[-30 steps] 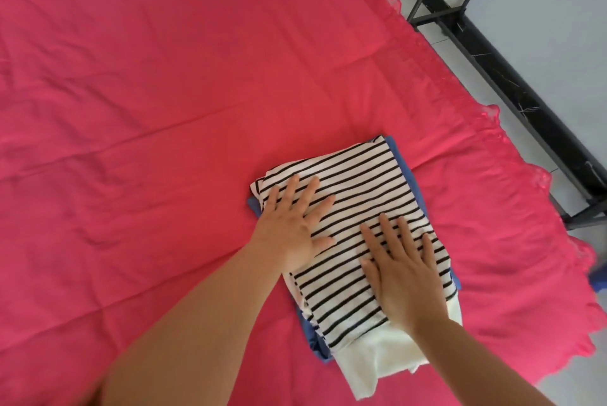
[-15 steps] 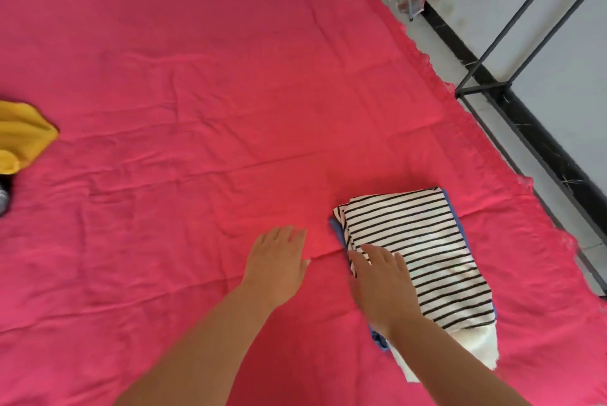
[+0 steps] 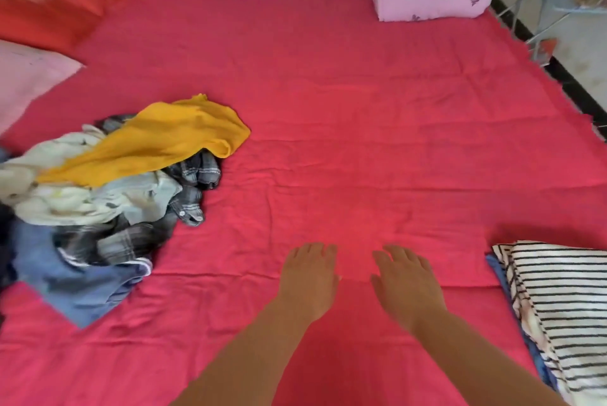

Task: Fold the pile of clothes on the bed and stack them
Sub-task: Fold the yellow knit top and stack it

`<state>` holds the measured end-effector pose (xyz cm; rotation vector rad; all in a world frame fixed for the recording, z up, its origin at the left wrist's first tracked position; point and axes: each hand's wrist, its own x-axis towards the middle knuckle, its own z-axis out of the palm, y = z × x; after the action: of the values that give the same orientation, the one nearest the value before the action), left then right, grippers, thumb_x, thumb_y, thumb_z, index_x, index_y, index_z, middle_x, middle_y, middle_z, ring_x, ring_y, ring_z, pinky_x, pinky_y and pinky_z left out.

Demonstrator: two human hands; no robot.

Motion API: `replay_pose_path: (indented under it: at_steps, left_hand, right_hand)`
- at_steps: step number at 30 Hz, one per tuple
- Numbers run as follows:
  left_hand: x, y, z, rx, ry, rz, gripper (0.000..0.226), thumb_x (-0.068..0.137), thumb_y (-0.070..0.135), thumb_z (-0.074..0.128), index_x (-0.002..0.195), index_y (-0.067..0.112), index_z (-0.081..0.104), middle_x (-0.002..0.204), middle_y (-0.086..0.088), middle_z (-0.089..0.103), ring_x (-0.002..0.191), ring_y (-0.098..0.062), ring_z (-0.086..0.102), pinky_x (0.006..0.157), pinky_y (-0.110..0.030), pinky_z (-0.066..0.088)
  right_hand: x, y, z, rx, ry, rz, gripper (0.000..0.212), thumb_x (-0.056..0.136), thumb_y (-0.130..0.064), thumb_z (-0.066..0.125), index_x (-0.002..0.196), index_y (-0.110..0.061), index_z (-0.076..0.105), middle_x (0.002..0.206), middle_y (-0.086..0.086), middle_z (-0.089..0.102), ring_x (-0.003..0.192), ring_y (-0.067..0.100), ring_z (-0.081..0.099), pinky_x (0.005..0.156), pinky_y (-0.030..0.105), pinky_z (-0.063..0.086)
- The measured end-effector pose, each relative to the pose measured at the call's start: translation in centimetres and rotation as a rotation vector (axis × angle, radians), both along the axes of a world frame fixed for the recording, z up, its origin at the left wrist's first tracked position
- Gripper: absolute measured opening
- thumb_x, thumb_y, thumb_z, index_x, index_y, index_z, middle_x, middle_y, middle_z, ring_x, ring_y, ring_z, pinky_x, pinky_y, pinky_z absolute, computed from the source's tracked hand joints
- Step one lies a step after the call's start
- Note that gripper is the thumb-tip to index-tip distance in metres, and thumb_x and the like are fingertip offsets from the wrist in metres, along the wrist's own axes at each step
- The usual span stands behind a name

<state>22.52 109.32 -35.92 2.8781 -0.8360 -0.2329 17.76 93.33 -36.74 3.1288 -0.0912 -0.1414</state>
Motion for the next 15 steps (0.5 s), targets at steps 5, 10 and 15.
replay_pose_path:
  at_steps: [5,10,15]
  left_hand:
    - [1.9,9.4,1.0,0.051,-0.018,0.052,0.045,0.041,0.045,0.082,0.078,0.024,0.068,0.068,0.008,0.063,0.06,-0.013,0.063,0.054,-0.022,0.05]
    - [3.5,16.7,2.0,0.061,0.068,0.195,0.041,0.067,0.038,0.073,0.102,0.018,0.064,0.092,-0.002,0.065,0.087,-0.024,0.064,0.075,-0.032,0.05]
    - [4.2,22.3,1.3,0.113,0.116,0.321,0.049,0.09,0.021,0.044,0.137,0.016,0.034,0.132,-0.006,0.046,0.123,-0.027,0.042,0.102,-0.039,0.031]
  right_hand:
    - [3.0,8.9,1.2,0.035,0.014,0.054,0.046,0.034,-0.023,0.09,0.075,-0.015,0.07,0.078,0.01,0.069,0.062,0.03,0.067,0.051,0.039,0.055]
    - [5.7,16.2,1.5,0.079,0.023,0.161,0.044,0.039,-0.025,0.09,0.074,-0.014,0.068,0.073,0.008,0.066,0.058,0.029,0.065,0.048,0.037,0.054]
    - [8.0,20.8,1.4,0.108,0.126,0.237,0.034,0.06,-0.027,0.082,0.088,-0.014,0.069,0.084,0.007,0.066,0.074,0.03,0.067,0.063,0.041,0.056]
